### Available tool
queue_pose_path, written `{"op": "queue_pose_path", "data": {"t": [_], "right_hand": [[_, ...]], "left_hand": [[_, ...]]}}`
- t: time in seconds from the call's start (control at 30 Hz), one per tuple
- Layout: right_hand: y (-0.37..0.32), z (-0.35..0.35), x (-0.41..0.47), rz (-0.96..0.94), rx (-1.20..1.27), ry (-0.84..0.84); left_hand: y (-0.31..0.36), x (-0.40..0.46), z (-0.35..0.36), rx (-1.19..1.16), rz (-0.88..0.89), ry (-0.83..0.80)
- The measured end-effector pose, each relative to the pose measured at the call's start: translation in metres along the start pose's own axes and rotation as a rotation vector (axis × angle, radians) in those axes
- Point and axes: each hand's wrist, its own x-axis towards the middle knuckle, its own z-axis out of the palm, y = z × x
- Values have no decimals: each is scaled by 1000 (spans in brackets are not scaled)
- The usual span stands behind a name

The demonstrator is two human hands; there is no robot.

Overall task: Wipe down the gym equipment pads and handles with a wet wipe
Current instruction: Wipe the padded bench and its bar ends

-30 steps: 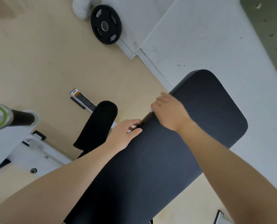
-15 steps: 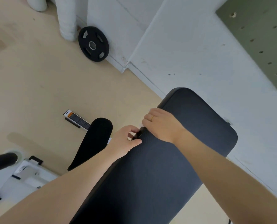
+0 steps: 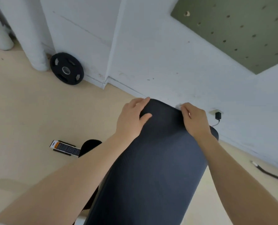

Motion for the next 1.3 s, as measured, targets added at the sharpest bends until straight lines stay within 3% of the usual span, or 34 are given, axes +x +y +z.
{"op": "queue_pose_path", "data": {"t": [0.1,0.17,0.27,0.37,0.53,0.67,0.83,0.97,1.1,1.23,1.3], "right_hand": [[9,6,-10,31,-36,96],[-10,18,-7,-59,-16,116],[-42,33,0,-237,67,95],[-34,27,6,-273,54,26],[25,13,-16,-79,-39,112],[15,16,-26,41,-173,250],[-46,40,-20,-140,-44,203],[-16,30,-19,-228,12,139],[53,10,-28,-54,-32,241],[74,8,-33,173,-81,343],[54,13,-23,161,-109,286]], "left_hand": [[6,4,8,130,-2,39],[7,3,9,148,-3,35],[10,4,8,166,-8,26],[17,0,10,206,-39,11],[23,-2,9,257,-92,15],[21,-2,10,290,-79,17],[22,-2,13,244,-69,35],[30,-4,11,358,-90,-15],[48,-12,23,790,-44,-118],[73,-8,45,887,203,-144],[85,-12,60,873,254,-196]]}}
